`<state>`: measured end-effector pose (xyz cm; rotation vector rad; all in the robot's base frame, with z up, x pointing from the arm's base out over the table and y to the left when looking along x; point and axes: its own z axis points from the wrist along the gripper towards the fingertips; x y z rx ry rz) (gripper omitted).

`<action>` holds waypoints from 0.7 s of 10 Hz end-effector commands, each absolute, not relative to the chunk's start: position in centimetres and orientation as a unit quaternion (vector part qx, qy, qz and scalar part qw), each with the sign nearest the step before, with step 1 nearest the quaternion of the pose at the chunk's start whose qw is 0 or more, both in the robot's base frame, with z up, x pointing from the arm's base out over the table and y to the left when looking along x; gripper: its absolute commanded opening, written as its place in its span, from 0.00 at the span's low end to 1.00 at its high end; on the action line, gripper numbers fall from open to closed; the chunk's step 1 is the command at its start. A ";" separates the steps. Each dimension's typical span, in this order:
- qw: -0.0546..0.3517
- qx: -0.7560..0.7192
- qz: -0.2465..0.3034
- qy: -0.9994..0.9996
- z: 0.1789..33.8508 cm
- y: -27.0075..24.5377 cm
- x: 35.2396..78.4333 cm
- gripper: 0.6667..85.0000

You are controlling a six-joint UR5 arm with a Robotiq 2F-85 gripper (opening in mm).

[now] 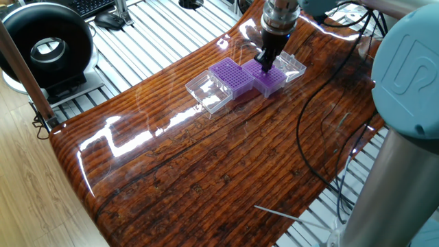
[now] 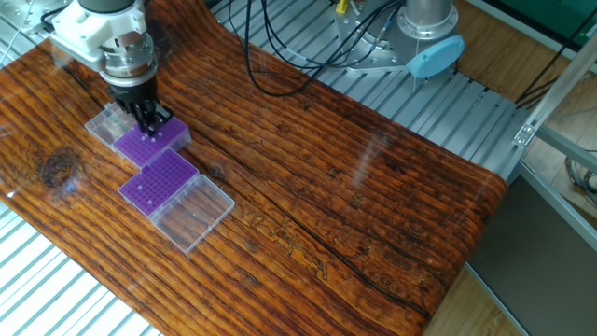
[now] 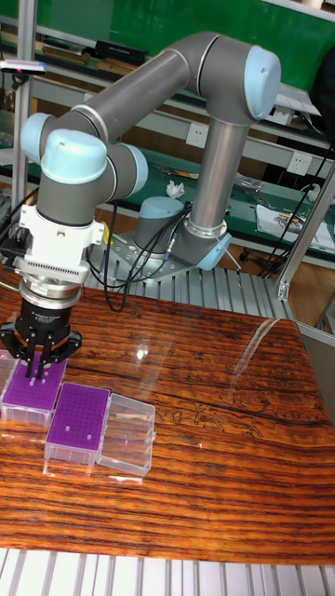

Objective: Transfer all small pipette tips from one holder to another

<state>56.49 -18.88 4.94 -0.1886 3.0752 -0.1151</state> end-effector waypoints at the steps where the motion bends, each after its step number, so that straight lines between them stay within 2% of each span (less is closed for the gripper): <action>1: 0.022 -0.060 -0.039 0.997 5.4 -18.5 56.6 0.24; 7: 0.022 -0.043 -0.037 0.998 6.5 -16.9 57.6 0.24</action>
